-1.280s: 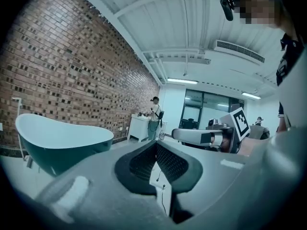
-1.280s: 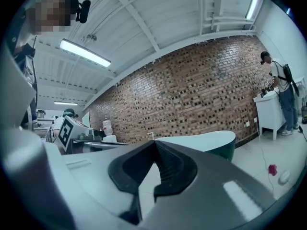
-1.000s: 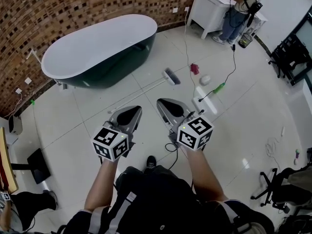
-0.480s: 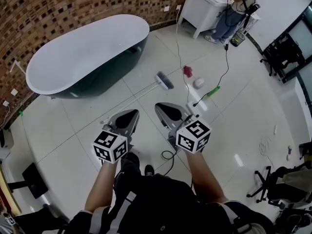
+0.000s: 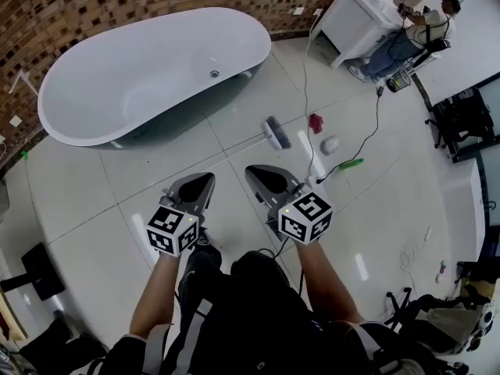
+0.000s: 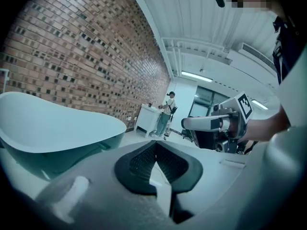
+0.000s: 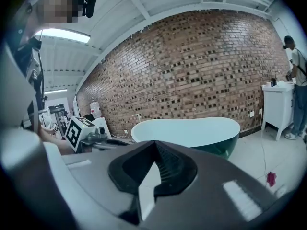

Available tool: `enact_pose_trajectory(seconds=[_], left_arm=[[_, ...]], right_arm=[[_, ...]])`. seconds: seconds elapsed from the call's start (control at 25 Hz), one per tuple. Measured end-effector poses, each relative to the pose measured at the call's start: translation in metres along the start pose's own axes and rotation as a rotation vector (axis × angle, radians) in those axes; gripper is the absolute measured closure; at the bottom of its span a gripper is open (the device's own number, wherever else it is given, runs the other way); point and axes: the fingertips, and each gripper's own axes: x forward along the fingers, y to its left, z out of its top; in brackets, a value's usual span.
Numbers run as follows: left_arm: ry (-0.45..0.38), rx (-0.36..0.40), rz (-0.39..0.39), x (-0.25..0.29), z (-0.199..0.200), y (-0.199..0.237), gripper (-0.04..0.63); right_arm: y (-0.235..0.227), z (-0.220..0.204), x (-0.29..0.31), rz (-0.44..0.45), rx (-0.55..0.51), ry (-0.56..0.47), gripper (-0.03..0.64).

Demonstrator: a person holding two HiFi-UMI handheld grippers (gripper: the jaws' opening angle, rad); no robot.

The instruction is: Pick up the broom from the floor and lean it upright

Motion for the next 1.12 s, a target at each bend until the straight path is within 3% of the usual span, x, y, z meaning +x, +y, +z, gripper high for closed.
enact_pose_trajectory(seconds=[0.28,0.44,0.64,0.76,0.96,1.12], left_arm=[[0.027,-0.074,0.187,-0.005,-0.037,0.098,0.595],[0.086,-0.12,0.314,-0.003,-0.092,0.148,0.594],[0.182,-0.167,0.422,0.005,-0.183,0.223,0.594],[0.224,-0.25,0.498,0.005,-0.265,0.245,0.594],[0.256,-0.322,0.568,0.0,-0.377,0.29,0.595],[0.248,-0.329,0.616,-0.006,-0.438,0.339,0.594]], right_arm=[[-0.03,-0.039,0.101,0.118,-0.08,0.178,0.615],[-0.041,-0.092,0.161,0.272,-0.181,0.303,0.615],[-0.051,-0.192,0.24,0.436,-0.292,0.465,0.615],[-0.048,-0.273,0.272,0.545,-0.343,0.565,0.617],[-0.027,-0.406,0.314,0.778,-0.493,0.72,0.558],[-0.018,-0.49,0.36,0.877,-0.579,0.781,0.549]])
